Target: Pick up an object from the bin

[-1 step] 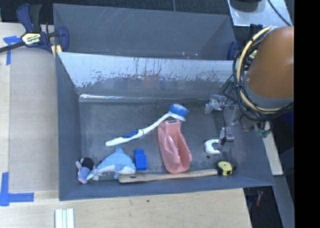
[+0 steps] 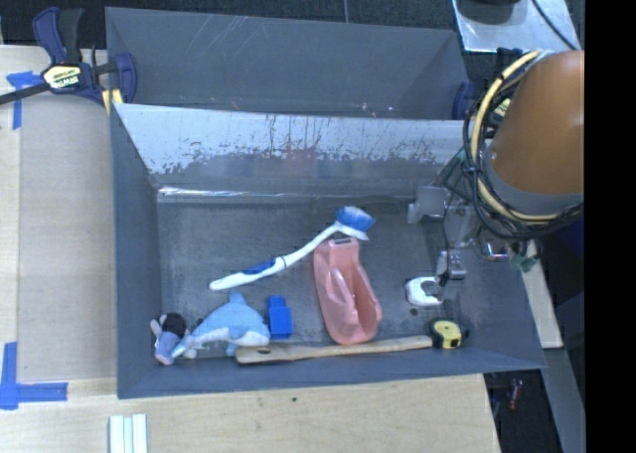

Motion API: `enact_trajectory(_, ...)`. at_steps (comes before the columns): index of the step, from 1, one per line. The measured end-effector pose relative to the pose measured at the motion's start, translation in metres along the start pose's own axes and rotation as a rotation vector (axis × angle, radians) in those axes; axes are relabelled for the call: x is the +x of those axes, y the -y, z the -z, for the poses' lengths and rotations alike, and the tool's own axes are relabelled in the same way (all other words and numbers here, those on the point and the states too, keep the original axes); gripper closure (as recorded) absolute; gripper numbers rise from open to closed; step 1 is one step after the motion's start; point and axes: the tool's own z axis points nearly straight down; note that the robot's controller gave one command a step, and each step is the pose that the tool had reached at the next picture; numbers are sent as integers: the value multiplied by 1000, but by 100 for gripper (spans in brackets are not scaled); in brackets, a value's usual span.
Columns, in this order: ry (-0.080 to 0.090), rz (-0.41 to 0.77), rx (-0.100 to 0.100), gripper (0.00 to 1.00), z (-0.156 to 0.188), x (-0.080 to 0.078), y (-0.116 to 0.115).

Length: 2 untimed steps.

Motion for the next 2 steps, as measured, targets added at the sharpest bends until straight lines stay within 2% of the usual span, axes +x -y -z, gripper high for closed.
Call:
enact_trajectory(1, 6, -131, 1, 0, -131, -3, 58)
enact_trajectory(2, 9, 77, 2, 0, -95, -6, 70)
